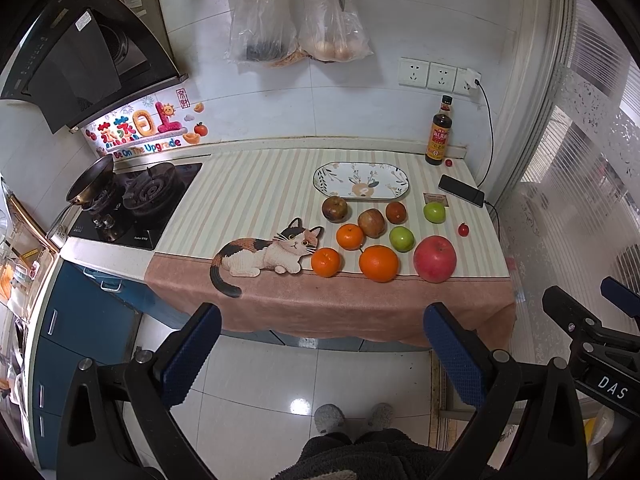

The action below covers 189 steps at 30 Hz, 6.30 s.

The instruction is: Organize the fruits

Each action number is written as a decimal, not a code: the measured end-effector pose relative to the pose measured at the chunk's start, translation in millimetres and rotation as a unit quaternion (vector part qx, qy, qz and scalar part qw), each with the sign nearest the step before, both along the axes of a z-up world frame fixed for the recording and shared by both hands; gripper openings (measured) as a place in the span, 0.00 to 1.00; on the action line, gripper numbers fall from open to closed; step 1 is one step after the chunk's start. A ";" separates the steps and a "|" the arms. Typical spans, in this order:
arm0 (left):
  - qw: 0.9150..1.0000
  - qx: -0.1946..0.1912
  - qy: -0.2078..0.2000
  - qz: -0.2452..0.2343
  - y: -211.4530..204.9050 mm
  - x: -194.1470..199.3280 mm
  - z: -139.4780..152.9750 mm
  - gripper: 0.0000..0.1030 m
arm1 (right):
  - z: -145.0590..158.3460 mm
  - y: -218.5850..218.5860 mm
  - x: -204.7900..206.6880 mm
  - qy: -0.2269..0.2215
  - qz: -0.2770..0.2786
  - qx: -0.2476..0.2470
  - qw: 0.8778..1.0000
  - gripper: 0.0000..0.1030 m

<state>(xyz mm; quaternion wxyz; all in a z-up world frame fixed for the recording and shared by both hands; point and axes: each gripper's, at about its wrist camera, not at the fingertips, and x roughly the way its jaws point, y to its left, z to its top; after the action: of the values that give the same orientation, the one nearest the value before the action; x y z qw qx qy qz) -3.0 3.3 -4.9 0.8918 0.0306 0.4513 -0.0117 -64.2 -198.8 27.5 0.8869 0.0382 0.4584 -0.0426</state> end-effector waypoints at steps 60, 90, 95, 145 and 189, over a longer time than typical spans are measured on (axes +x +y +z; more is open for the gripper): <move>0.874 -0.242 0.409 0.104 -56.1 277.3 -344.5 0.81 | -280.0 -105.4 262.5 0.215 -0.050 0.136 0.966 1.00; 0.926 -0.075 0.366 -0.048 -168.9 287.7 -314.5 0.76 | -371.1 -78.1 309.5 0.338 0.038 0.122 0.932 0.96; 0.931 -0.073 0.352 -0.056 -165.8 289.5 -295.5 0.75 | -364.9 -83.4 308.5 0.332 0.033 0.128 0.934 0.96; 0.907 -0.036 0.395 -0.142 -89.4 595.0 -336.6 0.76 | -376.0 -21.8 607.0 0.284 0.110 0.104 0.947 0.97; 0.992 -0.030 0.119 -0.038 -36.9 383.5 -144.4 0.90 | -209.4 -17.4 421.6 0.135 0.026 0.053 0.989 0.98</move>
<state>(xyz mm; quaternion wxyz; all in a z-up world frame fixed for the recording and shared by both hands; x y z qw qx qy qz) 380.5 -33.7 -149.3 0.8311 0.0194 0.5522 -0.0625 357.4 -216.2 -181.9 0.8144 0.0668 0.5764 -0.0002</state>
